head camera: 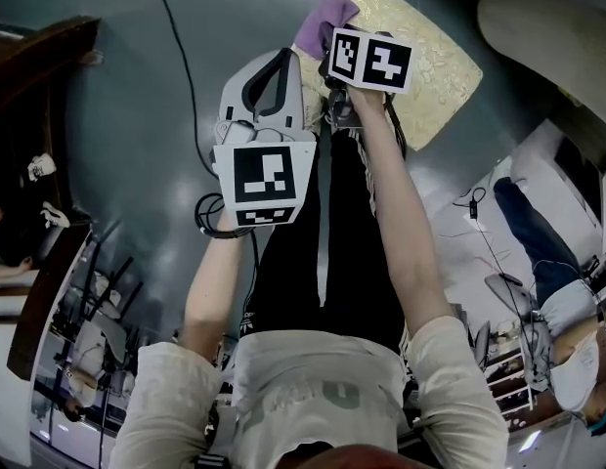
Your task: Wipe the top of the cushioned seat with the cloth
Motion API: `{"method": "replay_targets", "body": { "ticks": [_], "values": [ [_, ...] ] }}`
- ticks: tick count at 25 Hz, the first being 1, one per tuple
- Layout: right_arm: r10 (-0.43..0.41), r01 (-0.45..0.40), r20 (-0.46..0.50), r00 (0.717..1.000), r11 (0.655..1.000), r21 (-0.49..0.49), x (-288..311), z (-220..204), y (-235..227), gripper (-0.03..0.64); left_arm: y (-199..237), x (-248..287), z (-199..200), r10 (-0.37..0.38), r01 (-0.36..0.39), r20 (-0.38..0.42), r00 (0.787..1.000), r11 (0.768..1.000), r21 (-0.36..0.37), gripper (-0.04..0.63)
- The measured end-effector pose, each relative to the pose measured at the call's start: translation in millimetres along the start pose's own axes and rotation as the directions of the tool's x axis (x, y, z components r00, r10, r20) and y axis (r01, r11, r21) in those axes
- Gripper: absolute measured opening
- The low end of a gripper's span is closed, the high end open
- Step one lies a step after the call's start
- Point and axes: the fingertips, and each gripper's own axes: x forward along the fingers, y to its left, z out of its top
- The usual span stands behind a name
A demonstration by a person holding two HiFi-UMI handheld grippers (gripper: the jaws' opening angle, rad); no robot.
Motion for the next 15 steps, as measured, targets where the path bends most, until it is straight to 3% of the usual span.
{"method": "replay_targets", "body": {
  "ticks": [15],
  "values": [
    [-0.143,0.143,-0.020,0.990,0.990,-0.001,-73,-38,-94,0.087,-28,16,15,-0.073,0.073,-0.006,0.997,0.996,0.059,0.006]
  ]
}}
